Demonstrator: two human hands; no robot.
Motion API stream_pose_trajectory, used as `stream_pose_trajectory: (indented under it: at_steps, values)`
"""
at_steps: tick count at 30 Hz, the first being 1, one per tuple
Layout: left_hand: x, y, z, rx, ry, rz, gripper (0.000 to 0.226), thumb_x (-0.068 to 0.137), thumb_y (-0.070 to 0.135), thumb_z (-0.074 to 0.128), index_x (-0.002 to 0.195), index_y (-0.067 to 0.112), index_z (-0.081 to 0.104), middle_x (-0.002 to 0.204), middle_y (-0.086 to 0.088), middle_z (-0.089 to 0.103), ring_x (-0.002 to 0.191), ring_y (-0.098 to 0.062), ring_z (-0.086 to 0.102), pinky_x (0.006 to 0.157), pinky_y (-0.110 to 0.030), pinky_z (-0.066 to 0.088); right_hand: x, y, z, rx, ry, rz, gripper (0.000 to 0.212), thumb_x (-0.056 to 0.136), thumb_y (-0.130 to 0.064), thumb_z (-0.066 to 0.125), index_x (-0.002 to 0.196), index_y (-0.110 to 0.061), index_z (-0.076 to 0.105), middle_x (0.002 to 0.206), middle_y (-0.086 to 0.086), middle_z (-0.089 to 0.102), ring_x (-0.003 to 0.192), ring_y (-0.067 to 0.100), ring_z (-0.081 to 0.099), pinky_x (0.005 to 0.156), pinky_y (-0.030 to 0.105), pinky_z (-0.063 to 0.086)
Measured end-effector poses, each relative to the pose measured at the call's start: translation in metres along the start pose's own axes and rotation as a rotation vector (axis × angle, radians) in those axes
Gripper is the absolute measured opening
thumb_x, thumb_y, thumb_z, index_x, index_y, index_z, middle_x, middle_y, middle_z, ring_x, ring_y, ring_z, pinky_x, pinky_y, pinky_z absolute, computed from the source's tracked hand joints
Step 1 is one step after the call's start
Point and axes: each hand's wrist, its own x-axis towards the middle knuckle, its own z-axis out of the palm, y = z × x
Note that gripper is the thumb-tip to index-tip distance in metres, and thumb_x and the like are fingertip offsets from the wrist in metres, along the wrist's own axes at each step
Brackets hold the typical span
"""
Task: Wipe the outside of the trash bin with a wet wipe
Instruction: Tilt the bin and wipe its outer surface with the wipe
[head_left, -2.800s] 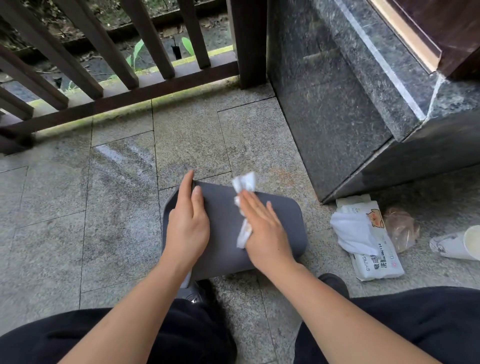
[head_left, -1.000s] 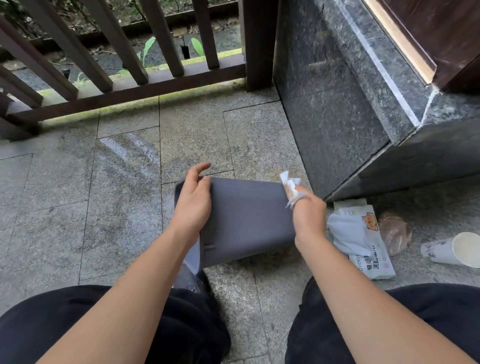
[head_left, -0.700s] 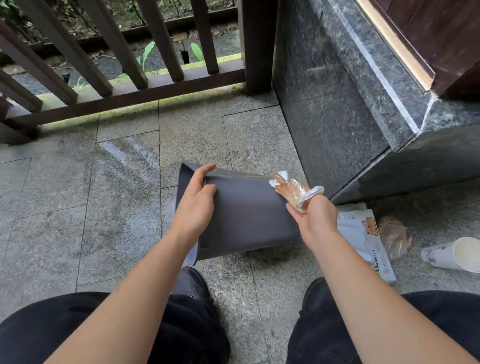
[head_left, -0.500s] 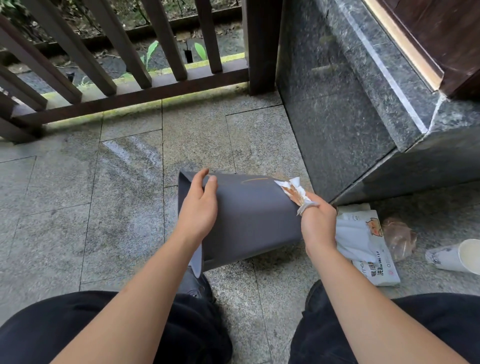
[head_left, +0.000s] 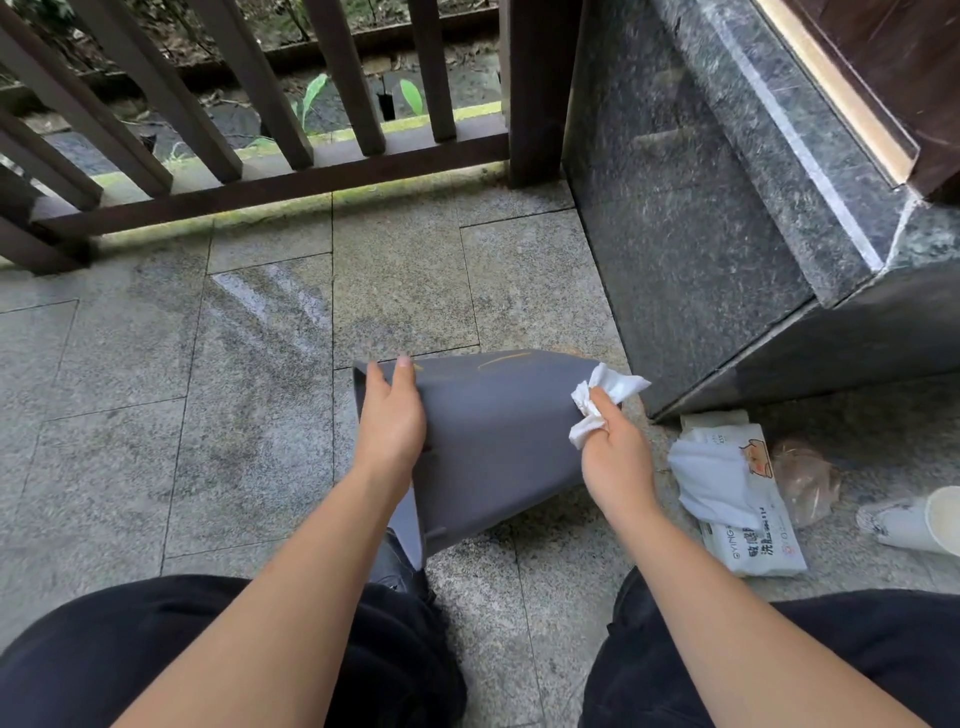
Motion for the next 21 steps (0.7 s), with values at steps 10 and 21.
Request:
stream_pose_trajectory:
  at_steps: [10,21]
  values:
    - [-0.010,-0.006,-0.007,0.092,-0.280,0.154,0.079,0.093,0.026,0.061,0.156,0.032,0.014,0.149,0.011,0.041,0.129,-0.007,0.045,0.109,-0.037,0.036,0.005,0.000,-0.009,-0.143,0.110,0.022,0.055,0.093,-0.004,0.035,0.140,-0.029,0.049,0.129,0.012,0.060,0.114,0.033,0.053,0.084,0.034,0.039]
    - [-0.017,-0.006,-0.003,0.259,-0.302,0.256,0.049,0.102,0.044,0.042,0.148,0.051,0.028,0.136,0.030,0.037,0.122,0.009,0.035,0.099,-0.019,0.026,-0.024,0.032,-0.008,-0.435,-0.013,0.141,0.037,0.091,-0.011,0.045,0.128,-0.016,0.049,0.116,0.017,0.062,0.093,0.036,0.057,0.069,0.037,0.040]
